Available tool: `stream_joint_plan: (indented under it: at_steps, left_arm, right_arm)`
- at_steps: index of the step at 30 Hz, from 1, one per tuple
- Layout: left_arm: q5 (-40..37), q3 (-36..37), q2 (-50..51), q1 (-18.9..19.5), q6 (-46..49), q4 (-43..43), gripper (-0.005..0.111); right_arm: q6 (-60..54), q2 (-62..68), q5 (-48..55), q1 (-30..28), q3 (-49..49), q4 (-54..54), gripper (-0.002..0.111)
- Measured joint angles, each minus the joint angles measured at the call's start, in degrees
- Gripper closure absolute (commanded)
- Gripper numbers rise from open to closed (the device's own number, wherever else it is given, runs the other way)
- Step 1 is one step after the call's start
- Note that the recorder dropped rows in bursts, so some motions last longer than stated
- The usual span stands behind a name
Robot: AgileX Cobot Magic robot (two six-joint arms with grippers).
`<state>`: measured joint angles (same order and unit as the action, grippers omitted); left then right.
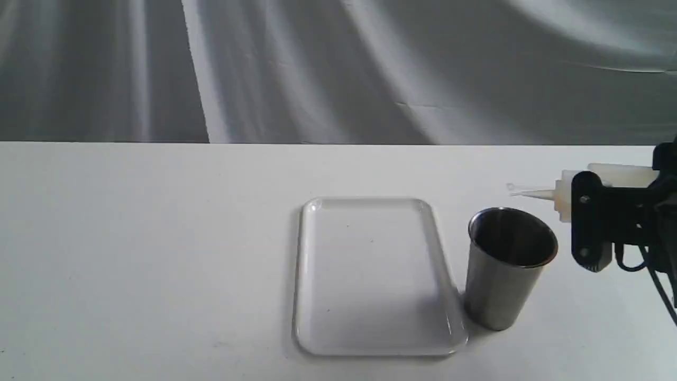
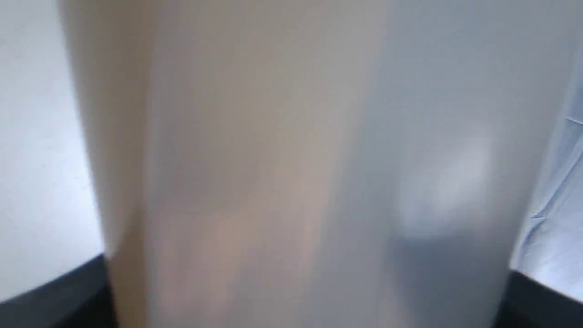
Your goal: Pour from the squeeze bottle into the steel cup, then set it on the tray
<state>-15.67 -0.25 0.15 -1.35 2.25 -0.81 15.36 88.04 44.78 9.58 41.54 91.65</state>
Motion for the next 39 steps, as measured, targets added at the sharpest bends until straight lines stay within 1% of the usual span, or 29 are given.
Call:
stream_joint_plan:
  at_steps: [6,16,19,26,30,39]
  left_arm:
    - [0.0,0.0,0.0,0.0,0.0,0.0,0.107]
    - [0.0,0.0,0.0,0.0,0.0,0.0,0.107]
    - [0.0,0.0,0.0,0.0,0.0,0.0,0.107]
    - [0.0,0.0,0.0,0.0,0.0,0.0,0.107]
    - [0.0,0.0,0.0,0.0,0.0,0.0,0.107]
    - [0.0,0.0,0.0,0.0,0.0,0.0,0.107]
  right_arm:
    - [5.3,0.0,-1.0,0.0,0.0,-0.2,0.108]
    - [10.3,0.0,-1.0,0.0,0.0,-2.2,0.108]
    - [14.9,0.0,-1.0,0.0,0.0,-3.5,0.108]
    - [29.9,-0.4,0.1,0.0,0.0,-7.7,0.108]
    - [37.5,-4.1,0.2,0.0,0.0,-8.6,0.108]
    - [46.9,-18.0,-0.4,0.0,0.0,-9.0,0.108]
